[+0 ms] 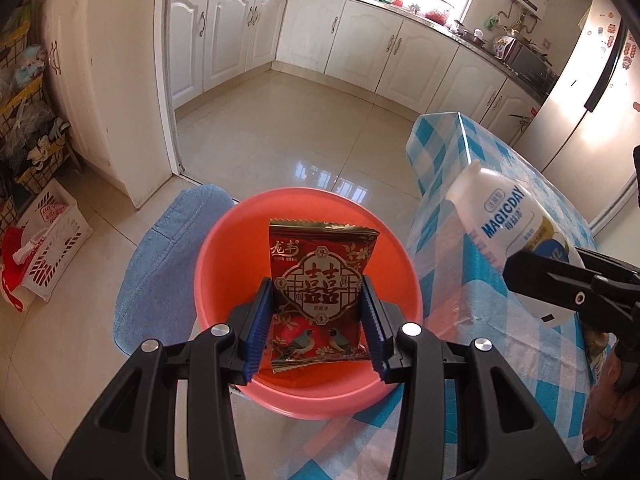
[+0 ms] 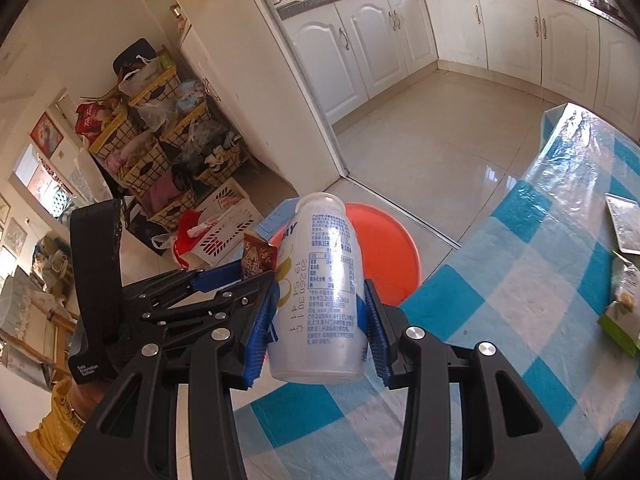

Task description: Collect trash

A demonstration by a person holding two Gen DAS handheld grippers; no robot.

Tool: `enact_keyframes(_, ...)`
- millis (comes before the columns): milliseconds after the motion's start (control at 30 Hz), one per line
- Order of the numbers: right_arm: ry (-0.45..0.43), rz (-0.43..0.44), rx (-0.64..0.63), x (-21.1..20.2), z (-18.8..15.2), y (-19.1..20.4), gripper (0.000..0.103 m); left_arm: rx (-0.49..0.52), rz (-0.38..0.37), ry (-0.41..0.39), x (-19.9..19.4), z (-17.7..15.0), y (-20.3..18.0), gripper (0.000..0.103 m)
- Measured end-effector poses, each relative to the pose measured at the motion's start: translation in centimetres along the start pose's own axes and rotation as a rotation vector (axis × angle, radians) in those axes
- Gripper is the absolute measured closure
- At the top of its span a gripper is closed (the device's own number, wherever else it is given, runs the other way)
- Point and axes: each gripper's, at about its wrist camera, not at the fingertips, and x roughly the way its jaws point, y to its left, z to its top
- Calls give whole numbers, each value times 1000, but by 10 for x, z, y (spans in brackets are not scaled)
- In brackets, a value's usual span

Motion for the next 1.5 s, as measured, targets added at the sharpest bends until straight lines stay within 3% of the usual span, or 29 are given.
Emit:
enact_keyframes(133, 10, -5, -9, 12, 4, 4, 58, -4, 5, 17, 9, -2, 1, 59)
enact_keyframes(200, 15, -11, -22, 18, 4, 8, 58, -5, 18, 19, 12, -4, 1, 53)
enact_keyframes(267, 11, -19, -23, 20, 3, 9, 40, 1, 37, 15, 15, -3, -1, 36)
enact_keyframes(333, -7, -33, -16, 18, 0, 7, 28, 1, 50, 14, 16, -2, -1, 28)
enact_keyframes(467, -49, -42, 31, 4, -5, -4, 25, -29, 67, 19, 16, -3, 5, 20)
enact_keyframes(633, -113, -77, 97, -27, -15, -22, 24, -49, 89, 2, 8, -5, 7, 18)
enact_keyframes(733, -151, -110, 129, -48, -23, -36, 15, -47, 104, -13, 2, -4, 3, 18)
enact_keyframes(833, -189, -153, 141, -67, -32, -44, 15, -41, 105, -26, -5, -5, -3, 17)
enact_keyframes(1500, -329, -315, 241, -151, -132, -75, 15, 111, 15, -96, -48, -10, -76, 13)
